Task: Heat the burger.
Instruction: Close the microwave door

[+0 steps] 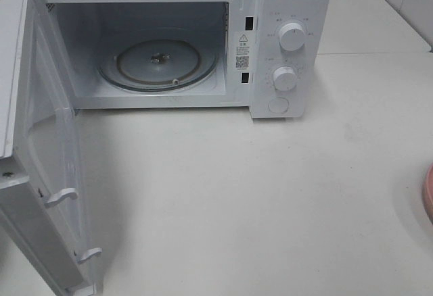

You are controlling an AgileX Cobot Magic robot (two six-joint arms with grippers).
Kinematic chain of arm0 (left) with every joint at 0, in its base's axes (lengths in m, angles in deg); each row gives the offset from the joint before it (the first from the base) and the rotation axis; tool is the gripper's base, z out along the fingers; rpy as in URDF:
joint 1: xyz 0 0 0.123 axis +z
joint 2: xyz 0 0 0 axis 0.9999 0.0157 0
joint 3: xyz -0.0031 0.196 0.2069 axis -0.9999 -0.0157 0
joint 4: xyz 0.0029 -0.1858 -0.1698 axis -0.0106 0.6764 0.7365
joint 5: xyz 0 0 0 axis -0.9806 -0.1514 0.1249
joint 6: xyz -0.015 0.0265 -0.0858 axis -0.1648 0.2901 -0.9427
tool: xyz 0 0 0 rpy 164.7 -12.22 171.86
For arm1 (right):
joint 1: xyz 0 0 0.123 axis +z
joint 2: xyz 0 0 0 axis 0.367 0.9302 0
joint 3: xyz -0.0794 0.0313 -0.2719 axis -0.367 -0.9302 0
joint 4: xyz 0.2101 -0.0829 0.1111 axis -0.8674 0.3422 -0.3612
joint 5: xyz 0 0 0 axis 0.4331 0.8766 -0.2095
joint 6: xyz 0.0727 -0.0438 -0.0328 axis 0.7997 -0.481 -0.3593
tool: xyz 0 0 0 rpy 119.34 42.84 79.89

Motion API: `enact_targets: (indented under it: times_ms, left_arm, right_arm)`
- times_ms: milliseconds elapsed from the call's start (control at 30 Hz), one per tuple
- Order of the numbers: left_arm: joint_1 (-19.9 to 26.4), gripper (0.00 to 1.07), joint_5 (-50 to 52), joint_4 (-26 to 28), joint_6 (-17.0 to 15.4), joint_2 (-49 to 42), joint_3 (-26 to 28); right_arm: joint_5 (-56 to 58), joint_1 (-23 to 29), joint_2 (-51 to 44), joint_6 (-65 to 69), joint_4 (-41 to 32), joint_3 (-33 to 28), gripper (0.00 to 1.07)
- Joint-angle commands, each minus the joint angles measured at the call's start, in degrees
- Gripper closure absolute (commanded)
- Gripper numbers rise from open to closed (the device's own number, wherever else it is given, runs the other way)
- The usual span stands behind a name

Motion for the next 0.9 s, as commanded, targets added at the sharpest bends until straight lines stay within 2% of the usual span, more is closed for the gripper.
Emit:
enact_targets:
  times_ms: [33,100,167,200,233,267,300,367,467,500,533,567,600,700,733,833,900]
  left_arm:
    - [0.0,1.07,3.7,-1.4,-1.9,2.9,0.3]
    - [0.0,1.07,4.8,-1.8,-2.7,3.7,0.3]
    - [0.0,1.07,8.1,-6.8,-7.7,6.5,0.3]
    - [0.0,1.07,8.1,-6.8,-7.7,6.5,0.3]
    - [0.0,1.07,8.9,-8.4,-9.0,6.9,0.3]
    - [0.0,1.07,10.9,-12.5,-11.9,7.5,0.3]
    - [0.0,1.07,10.9,-12.5,-11.9,7.5,0.3]
    - [0.0,1.07,13.9,-19.2,-14.6,7.8,0.3]
    - [0.0,1.07,14.9,-21.1,-15.3,8.0,0.3]
    - [0.0,1.07,16.5,-23.9,-17.1,8.5,0.3]
    - [0.0,1.07,17.5,-25.2,-18.4,9.1,0.3]
    - [0.0,1.07,17.5,-25.2,-18.4,9.1,0.3]
    - [-0.3,1.07,19.1,-27.0,-20.4,10.1,0.3]
    - [-2.2,1.07,20.6,-27.7,-20.1,12.5,0.8]
    - [-4.5,1.07,20.5,-28.0,-19.7,14.3,1.7]
    - [-5.6,1.07,20.5,-27.8,-19.6,15.0,2.1]
    - [-10.4,1.07,20.3,-26.3,-18.7,18.2,4.0]
  right_arm:
    - [-0.3,-0.4,-1.5,-0.7,0.0,-0.3,0.31]
    - [-0.3,-0.4,-1.5,-0.7,0.0,-0.3,0.31]
    - [-0.3,-0.4,-1.5,-0.7,0.0,-0.3,0.31]
    - [-0.3,-0.4,-1.5,-0.7,0.0,-0.3,0.31]
    - [-0.3,-0.4,-1.5,-0.7,0.0,-0.3,0.31]
    - [-0.3,-0.4,-1.5,-0.7,0.0,-0.3,0.31]
    - [-0.3,-0.4,-1.5,-0.7,0.0,-0.3,0.31]
    - [-0.3,-0.4,-1.5,-0.7,0.0,-0.3,0.31]
    - [-0.3,-0.4,-1.5,-0.7,0.0,-0.3,0.31]
    - [-0.3,-0.4,-1.5,-0.7,0.0,-0.3,0.31]
    - [-0.3,-0.4,-1.5,-0.7,0.0,-0.3,0.31]
    - [-0.3,-0.4,-1.5,-0.7,0.0,-0.3,0.31]
    - [-0.3,-0.4,-1.5,-0.7,0.0,-0.3,0.31]
    - [-0.3,-0.4,-1.5,-0.7,0.0,-0.3,0.31]
    - [-0.3,-0.4,-1.5,-0.7,0.0,-0.3,0.31]
    - [-0.3,-0.4,-1.5,-0.7,0.0,-0.3,0.31]
    - [-0.3,-0.4,-1.5,-0.7,0.0,-0.3,0.31]
